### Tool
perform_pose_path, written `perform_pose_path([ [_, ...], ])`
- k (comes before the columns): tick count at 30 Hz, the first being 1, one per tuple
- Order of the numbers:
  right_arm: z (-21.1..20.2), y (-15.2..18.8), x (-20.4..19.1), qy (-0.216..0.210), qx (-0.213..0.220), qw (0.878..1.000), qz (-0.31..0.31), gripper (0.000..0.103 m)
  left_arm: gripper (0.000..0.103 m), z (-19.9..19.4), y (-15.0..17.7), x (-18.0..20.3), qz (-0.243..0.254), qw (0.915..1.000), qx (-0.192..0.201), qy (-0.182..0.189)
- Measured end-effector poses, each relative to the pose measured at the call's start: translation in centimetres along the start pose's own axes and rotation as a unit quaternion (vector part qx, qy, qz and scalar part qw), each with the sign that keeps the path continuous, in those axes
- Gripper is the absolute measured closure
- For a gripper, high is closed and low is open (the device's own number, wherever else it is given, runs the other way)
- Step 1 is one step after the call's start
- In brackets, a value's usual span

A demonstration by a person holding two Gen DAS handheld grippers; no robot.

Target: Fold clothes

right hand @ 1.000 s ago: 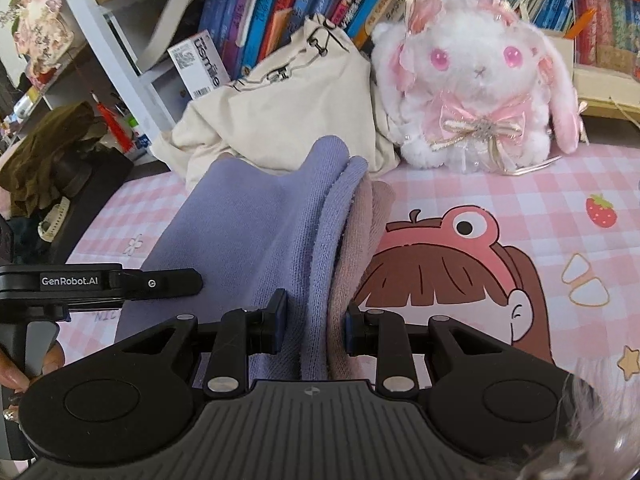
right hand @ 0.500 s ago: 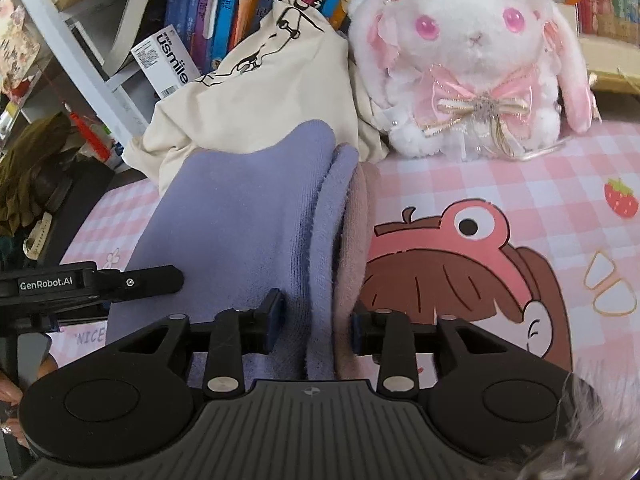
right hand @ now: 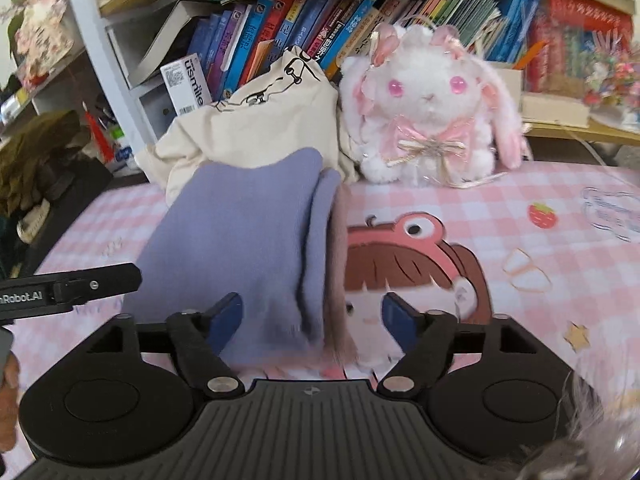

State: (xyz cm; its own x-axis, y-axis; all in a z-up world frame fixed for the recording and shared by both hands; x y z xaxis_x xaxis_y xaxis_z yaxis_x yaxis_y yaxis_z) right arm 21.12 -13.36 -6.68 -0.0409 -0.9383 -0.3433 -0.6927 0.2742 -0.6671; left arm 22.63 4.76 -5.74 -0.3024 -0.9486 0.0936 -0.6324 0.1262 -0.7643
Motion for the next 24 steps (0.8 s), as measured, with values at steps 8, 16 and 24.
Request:
perform_pose_path([
  [8,-3.6,4.7,0.3,0.039,0.003,0.998,-0.044,0.011,0.012,-3.4,4.4,1.9,0.01,0.9993,-0.006,-0.036],
  [16,-6.8,8.0,1.3,0.087,0.035,0.995,-0.042,0.0,0.004,-6.3,6.6,3.0,0.036,0.9945,0.002,-0.098],
  [24,-7.5,8.0,2.2,0.099,0.043,0.994,-0.019,0.0,0.0,-7.1,6.7,2.8,0.038,0.9919,0.009,-0.121],
])
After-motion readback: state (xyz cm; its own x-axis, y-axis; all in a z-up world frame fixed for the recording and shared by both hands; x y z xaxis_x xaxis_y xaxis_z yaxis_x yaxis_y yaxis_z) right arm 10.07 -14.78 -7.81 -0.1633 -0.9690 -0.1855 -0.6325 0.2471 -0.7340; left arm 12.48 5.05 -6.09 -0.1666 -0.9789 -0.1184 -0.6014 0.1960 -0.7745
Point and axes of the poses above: each gripper's, at about its wrist camera, not at the fingertips, and z roughly the way its jaws point, x to its right, y to its underside, the point moved 10 cm from there along z, roughly the way its jaws point, and after that the axes turned 12 degrees about z, right-handed, at the moved point
